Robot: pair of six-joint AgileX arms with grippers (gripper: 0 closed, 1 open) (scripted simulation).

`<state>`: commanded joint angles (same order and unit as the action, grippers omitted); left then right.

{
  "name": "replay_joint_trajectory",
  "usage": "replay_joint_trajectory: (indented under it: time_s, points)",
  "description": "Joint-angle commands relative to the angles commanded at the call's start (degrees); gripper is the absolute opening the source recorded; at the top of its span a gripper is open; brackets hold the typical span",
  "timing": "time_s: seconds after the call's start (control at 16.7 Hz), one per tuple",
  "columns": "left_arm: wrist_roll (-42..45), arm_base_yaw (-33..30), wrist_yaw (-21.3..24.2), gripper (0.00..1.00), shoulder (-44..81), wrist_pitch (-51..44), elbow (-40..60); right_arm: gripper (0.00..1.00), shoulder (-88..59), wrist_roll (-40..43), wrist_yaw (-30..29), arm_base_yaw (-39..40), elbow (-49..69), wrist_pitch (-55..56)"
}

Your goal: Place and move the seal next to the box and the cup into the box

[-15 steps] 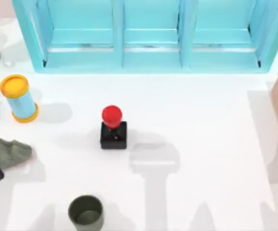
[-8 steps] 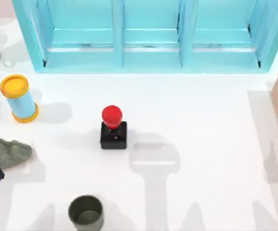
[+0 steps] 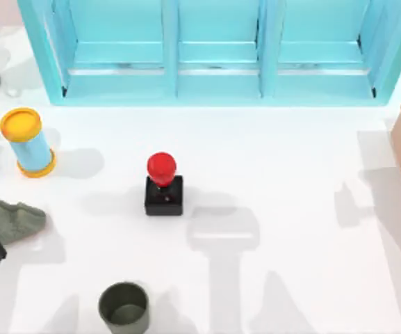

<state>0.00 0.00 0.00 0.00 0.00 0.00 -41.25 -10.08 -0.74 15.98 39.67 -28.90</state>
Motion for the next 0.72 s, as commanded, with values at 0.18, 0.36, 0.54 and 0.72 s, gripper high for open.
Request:
replay_joint_trajectory:
  time_s: [0.18,0.36,0.54,0.72]
  points:
    - [0.0,0.0,0.0,1.0,0.0,0.0,0.0,1.0,-15.73,-5.59,-0.45,5.77,18.28,-9.55]
    - [0.0,0.0,0.0,1.0,0.0,0.0,0.0,1.0,-32.15,-11.83,-1.02,11.63,38.37,-18.98]
    - [0.0,0.0,0.0,1.0,0.0,0.0,0.0,1.0,-48.9,-18.19,-1.81,17.27,58.92,-28.34]
    - [0.0,0.0,0.0,1.0,0.0,0.0,0.0,1.0,-65.49,-24.23,-2.95,22.35,78.42,-37.68]
